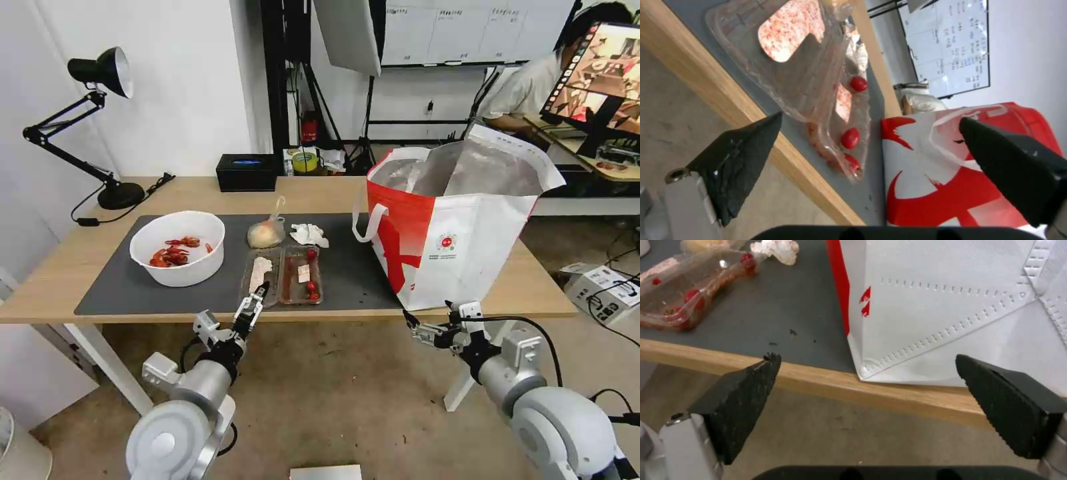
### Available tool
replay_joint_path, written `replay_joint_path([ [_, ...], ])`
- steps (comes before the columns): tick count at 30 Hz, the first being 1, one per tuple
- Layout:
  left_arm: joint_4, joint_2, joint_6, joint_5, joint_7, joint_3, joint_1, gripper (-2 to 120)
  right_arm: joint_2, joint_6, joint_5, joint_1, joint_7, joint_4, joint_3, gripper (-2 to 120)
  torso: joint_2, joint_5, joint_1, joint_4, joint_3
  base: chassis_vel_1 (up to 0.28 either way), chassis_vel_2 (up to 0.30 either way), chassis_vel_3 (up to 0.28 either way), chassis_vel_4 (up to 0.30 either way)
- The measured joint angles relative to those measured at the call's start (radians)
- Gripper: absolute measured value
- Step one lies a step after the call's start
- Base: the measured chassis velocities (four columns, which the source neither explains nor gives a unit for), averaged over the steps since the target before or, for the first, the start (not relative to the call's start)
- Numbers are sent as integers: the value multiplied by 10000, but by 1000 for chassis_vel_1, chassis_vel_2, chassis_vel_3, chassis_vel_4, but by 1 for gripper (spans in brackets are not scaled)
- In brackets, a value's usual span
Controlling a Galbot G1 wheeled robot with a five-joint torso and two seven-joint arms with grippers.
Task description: Pick up the trash from the table and place it into the takeout bag.
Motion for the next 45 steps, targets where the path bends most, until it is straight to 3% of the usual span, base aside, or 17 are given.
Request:
replay_joint_path([
  [24, 1118, 249, 16, -290, -58, 661, -1077, 100, 417, 3, -296, -125, -6, -104, 59, 100, -1, 0, 0, 0, 0, 0, 0, 0, 0],
  [45, 1535, 340, 2, -567, -174, 742, -1512, 100, 636, 14, -530, -203, -29, -166, 76, 100, -1, 0, 0, 0, 0, 0, 0, 0, 0],
])
